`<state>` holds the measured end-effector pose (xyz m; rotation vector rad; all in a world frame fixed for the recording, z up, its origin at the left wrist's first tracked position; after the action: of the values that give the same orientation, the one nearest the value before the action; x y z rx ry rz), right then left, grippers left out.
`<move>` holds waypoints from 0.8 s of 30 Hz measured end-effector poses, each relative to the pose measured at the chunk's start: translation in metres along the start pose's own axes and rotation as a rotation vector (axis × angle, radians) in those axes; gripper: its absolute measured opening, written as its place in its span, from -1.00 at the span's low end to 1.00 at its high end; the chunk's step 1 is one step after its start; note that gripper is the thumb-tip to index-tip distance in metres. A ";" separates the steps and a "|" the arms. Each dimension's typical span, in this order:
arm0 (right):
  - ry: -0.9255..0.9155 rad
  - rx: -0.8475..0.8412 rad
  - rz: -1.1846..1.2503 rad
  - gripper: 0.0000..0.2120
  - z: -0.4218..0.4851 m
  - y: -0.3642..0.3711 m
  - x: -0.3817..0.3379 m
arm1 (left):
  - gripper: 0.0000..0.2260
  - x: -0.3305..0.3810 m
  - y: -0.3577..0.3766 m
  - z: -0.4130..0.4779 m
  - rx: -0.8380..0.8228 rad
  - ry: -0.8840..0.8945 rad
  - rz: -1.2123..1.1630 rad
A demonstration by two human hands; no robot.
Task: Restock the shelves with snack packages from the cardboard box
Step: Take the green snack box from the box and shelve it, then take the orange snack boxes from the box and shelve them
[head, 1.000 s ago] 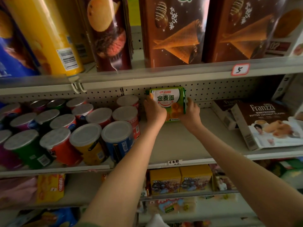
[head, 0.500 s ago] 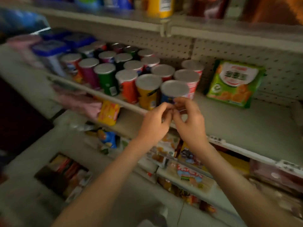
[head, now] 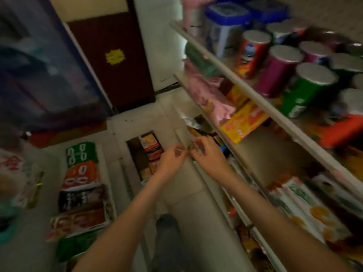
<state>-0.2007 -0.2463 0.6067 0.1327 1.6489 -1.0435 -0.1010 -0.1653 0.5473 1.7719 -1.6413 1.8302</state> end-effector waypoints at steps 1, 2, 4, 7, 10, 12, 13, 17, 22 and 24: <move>0.022 -0.041 -0.008 -0.70 0.025 0.025 0.000 | -0.75 -0.025 -0.016 0.023 0.030 -0.052 -0.004; 0.048 -0.079 -0.006 -0.69 0.048 0.046 0.001 | -0.74 -0.046 -0.029 0.045 0.052 -0.099 -0.016; 0.106 -0.155 0.008 -0.67 0.096 0.092 0.003 | -0.78 -0.083 -0.058 0.087 0.101 -0.166 -0.044; 0.206 -0.250 0.044 -0.66 0.166 0.154 0.005 | -0.83 -0.130 -0.104 0.146 0.165 -0.270 -0.057; 0.290 -0.347 0.073 -0.65 0.217 0.200 0.011 | -0.82 -0.172 -0.137 0.186 0.177 -0.400 -0.040; 0.357 -0.383 0.098 -0.66 0.245 0.221 0.022 | -0.83 -0.197 -0.146 0.213 0.153 -0.446 -0.032; 0.382 -0.389 0.106 -0.66 0.256 0.228 0.031 | -0.84 -0.207 -0.148 0.224 0.136 -0.457 -0.023; 0.524 -0.447 0.065 -0.65 0.295 0.273 0.094 | -0.86 -0.263 -0.131 0.272 0.074 -0.564 -0.059; 0.682 -0.566 0.047 -0.68 0.334 0.354 0.192 | -0.83 -0.355 -0.082 0.317 0.020 -0.746 -0.178; 0.776 -0.612 0.122 -0.69 0.339 0.390 0.231 | -0.80 -0.393 -0.060 0.334 0.017 -0.798 -0.218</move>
<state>0.1858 -0.3386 0.2033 0.2447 2.5527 -0.3492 0.2782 -0.1582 0.1931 2.7740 -1.5104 1.0902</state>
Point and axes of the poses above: each hand's wrist, its own z-axis towards the middle knuckle, its own y-axis out of the palm, x = y × z, the point moved 9 cm from there along z, towards the middle knuckle, and after that the axes turned 7 degrees about z, right-handed, at the moved point
